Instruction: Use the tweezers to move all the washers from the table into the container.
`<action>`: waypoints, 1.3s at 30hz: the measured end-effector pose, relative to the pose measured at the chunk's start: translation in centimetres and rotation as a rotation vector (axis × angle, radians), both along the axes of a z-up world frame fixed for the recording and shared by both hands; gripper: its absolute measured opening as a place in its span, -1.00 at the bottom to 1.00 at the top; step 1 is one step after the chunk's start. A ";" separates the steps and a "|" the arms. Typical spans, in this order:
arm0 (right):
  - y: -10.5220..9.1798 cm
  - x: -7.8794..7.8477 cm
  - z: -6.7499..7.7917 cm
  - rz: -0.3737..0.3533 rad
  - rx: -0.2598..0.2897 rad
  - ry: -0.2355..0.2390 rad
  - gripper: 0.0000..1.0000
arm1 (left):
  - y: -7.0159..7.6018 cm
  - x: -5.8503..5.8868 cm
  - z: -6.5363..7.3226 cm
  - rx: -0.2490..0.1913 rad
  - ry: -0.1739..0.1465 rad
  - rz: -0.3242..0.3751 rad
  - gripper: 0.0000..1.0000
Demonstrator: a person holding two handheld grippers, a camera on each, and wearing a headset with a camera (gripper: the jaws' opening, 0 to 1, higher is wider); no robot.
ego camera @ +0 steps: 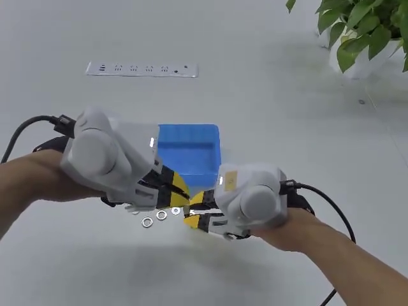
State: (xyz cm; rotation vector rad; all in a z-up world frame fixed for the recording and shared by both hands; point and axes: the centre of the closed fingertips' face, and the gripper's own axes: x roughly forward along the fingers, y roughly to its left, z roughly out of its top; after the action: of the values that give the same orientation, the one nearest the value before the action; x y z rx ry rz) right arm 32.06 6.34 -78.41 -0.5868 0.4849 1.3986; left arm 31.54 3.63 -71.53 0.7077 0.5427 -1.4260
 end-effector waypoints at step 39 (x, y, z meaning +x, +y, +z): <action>0.0 0.2 -0.1 -0.050 0.002 0.041 -0.81 | 0.0 0.3 0.0 -0.006 0.016 -0.005 -0.88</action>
State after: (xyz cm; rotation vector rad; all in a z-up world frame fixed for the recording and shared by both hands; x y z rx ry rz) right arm 32.23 6.35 -78.54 -0.5416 0.5271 1.3654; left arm 31.84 3.60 -71.55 0.6936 0.5493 -1.4387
